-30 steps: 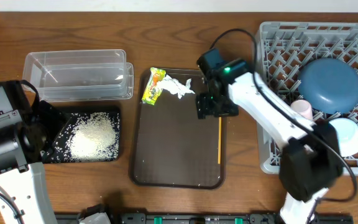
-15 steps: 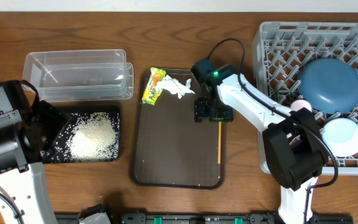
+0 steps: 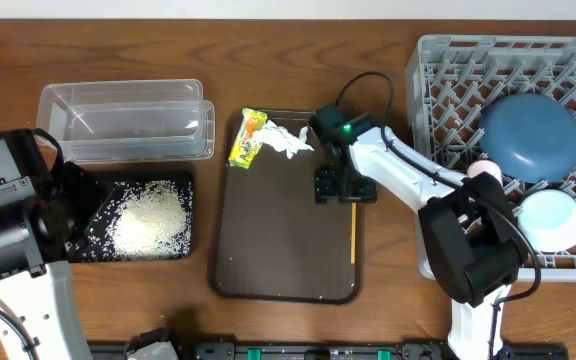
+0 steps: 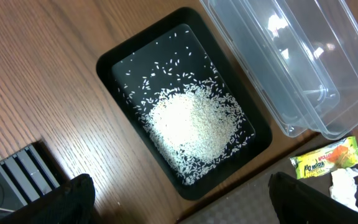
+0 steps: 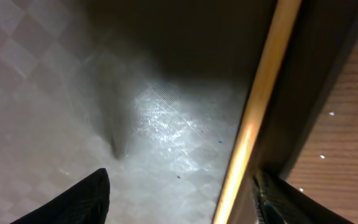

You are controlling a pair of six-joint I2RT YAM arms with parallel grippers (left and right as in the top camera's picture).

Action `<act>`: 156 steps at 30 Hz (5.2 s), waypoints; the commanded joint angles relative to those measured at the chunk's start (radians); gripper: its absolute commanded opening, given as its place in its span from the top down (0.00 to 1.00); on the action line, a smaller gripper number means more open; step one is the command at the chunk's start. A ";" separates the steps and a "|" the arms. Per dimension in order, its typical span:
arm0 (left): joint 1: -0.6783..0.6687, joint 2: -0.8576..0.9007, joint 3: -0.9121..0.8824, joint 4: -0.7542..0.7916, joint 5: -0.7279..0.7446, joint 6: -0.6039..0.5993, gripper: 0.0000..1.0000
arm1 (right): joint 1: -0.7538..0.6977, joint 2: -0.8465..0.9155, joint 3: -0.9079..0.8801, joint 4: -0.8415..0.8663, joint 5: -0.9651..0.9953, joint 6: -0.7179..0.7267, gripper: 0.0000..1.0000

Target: Sort waste into correct bins and load items into the dishwasher rack

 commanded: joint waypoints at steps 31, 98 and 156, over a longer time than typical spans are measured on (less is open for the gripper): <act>0.006 -0.001 0.012 0.000 -0.019 -0.008 0.08 | -0.244 -0.126 0.321 -0.250 -0.012 -0.351 0.99; 0.006 -0.001 0.012 0.000 -0.020 -0.008 0.08 | -0.856 -0.544 0.378 -0.459 0.396 -0.212 0.01; -0.789 1.024 0.254 0.635 0.138 0.208 0.14 | -0.858 -0.544 0.378 -0.459 0.396 -0.212 0.01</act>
